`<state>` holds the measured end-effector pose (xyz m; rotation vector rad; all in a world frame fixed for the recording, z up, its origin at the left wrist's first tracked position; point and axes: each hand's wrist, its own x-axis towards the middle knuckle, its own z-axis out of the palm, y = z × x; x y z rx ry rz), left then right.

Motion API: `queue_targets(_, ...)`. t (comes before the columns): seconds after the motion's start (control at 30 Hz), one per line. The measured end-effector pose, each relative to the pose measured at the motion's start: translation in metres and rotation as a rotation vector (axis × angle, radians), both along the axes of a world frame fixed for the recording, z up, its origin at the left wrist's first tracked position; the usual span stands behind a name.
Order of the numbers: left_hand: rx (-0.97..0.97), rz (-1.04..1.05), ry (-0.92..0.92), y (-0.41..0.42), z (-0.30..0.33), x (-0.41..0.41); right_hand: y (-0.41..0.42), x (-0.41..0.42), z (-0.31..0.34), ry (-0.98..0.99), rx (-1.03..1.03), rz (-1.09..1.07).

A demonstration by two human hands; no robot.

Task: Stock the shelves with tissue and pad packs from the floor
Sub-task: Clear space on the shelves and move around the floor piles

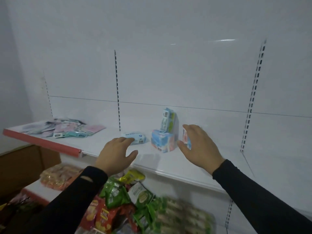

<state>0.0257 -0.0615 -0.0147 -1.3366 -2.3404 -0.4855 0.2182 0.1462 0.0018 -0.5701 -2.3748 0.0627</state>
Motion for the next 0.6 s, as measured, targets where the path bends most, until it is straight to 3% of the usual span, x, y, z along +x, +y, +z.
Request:
queue_targets(0.33,-0.120,0.110,-0.098,0.102,-0.002,-0.109,0.104,-0.152,0.021,0.037,-0.194,-0.037)
queue_targets(0.47,-0.235,0.160,-0.129,0.124,-0.007,-0.149,0.123,-0.186,0.018,0.018,-0.313,-0.099)
queue_targets(0.6,-0.333,0.163,-0.229,0.144,-0.015,-0.175,0.137,-0.203,0.008,0.105,-0.406,-0.004)
